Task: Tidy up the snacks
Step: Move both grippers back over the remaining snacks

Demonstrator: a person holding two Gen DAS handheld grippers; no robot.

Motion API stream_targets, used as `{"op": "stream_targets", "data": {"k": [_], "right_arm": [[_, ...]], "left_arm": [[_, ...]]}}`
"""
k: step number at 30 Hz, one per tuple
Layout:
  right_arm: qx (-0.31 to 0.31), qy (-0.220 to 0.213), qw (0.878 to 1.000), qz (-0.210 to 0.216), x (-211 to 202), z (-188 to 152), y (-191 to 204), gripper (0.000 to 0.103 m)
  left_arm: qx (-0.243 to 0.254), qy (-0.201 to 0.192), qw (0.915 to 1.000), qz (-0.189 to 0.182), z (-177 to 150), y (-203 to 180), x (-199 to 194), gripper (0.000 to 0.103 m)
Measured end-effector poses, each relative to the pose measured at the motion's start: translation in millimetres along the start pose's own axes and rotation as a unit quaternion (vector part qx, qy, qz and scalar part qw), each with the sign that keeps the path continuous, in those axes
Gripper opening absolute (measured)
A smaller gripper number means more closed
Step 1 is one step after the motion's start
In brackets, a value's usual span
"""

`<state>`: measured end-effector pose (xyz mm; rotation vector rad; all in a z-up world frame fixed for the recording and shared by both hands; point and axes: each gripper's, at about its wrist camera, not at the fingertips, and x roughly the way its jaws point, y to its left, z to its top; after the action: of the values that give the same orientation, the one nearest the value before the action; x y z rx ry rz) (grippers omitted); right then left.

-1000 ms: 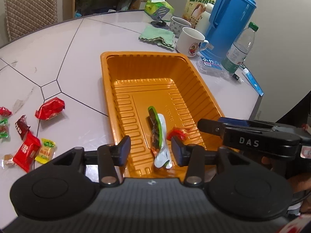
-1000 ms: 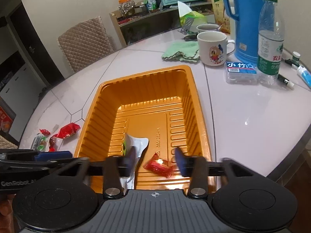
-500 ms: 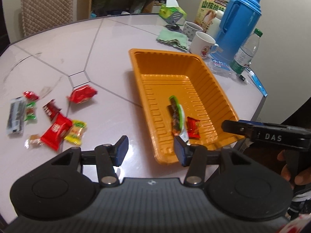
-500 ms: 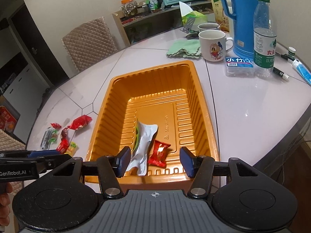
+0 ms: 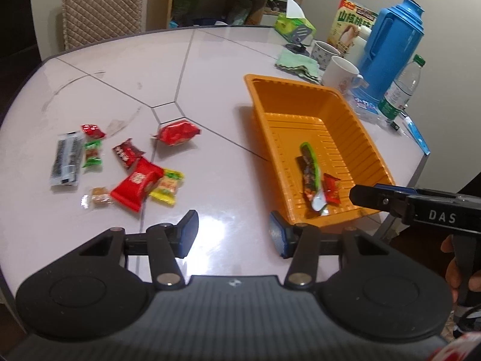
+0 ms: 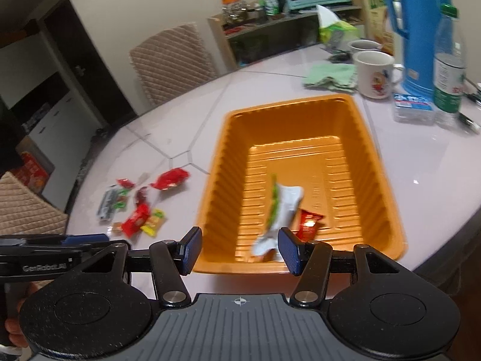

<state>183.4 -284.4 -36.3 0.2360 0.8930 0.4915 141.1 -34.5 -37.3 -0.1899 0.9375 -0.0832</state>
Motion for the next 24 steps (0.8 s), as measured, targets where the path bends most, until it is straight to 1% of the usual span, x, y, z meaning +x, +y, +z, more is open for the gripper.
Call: {"op": "stream_targets", "data": {"k": [6, 14, 19, 24], "right_arm": [[-0.012, 0.017, 0.999, 0.029, 12, -3, 24, 0.056], [-0.045, 0.037, 0.997, 0.06, 33, -3, 62, 0.056], [-0.051, 0.046, 0.995, 0.068, 54, 0, 81, 0.056], [-0.062, 0.054, 0.994, 0.065, 76, -1, 99, 0.056]], "left_arm": [[-0.011, -0.006, 0.9997, 0.023, -7, 22, -8, 0.047], [-0.034, -0.007, 0.998, 0.052, -12, 61, -14, 0.047], [-0.04, -0.009, 0.9966, 0.072, -13, 84, -15, 0.047], [-0.039, -0.007, 0.9957, 0.084, -13, 107, -10, 0.047]]}}
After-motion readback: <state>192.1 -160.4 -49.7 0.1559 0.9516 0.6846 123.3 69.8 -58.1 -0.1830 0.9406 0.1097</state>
